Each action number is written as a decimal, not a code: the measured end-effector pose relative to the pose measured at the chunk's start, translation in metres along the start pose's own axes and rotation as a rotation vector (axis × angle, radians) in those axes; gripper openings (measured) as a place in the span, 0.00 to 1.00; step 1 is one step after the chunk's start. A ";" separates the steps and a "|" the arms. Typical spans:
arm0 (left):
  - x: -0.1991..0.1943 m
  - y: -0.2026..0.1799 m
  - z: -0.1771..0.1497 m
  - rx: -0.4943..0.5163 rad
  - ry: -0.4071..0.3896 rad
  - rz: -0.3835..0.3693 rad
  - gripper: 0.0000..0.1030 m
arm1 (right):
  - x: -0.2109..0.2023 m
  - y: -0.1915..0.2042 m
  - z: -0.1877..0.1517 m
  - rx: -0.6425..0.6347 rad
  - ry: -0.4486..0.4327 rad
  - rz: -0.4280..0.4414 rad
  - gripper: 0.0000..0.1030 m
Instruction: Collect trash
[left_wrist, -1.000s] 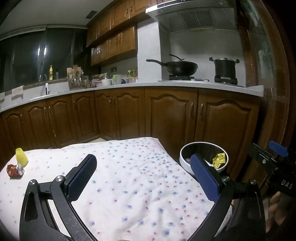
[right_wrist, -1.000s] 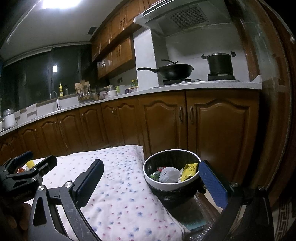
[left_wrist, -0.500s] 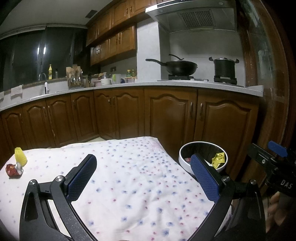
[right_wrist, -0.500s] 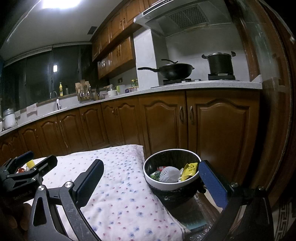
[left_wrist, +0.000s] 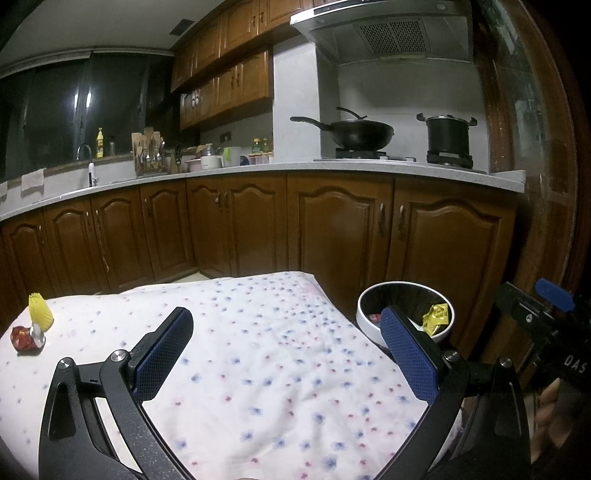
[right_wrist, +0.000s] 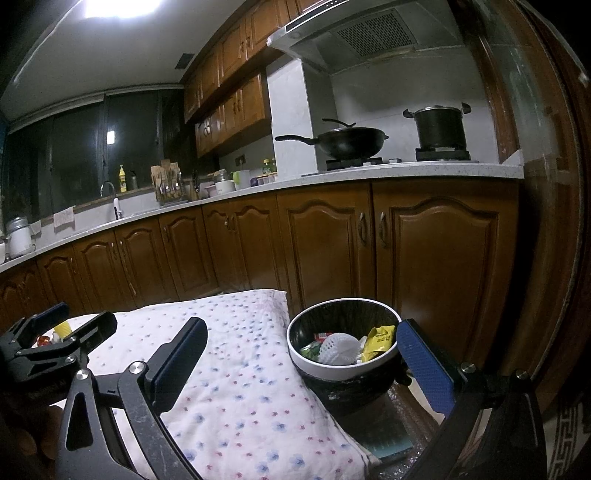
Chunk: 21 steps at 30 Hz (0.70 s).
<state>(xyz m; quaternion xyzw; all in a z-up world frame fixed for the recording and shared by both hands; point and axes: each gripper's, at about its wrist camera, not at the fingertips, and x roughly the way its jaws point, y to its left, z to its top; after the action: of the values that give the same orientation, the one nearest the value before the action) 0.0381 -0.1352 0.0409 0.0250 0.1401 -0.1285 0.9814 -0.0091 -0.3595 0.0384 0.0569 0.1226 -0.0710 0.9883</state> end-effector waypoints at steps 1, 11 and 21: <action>0.000 0.000 0.000 0.001 0.000 0.001 1.00 | 0.001 0.000 0.000 0.000 0.000 0.000 1.00; 0.000 -0.001 0.000 -0.001 0.001 0.001 1.00 | 0.000 0.001 0.000 0.000 0.003 -0.001 1.00; 0.002 -0.002 0.000 -0.001 0.007 -0.004 1.00 | 0.000 0.002 0.000 -0.001 0.003 0.002 1.00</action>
<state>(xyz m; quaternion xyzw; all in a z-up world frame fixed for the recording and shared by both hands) 0.0390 -0.1379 0.0406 0.0246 0.1437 -0.1301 0.9807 -0.0085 -0.3573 0.0388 0.0568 0.1242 -0.0699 0.9882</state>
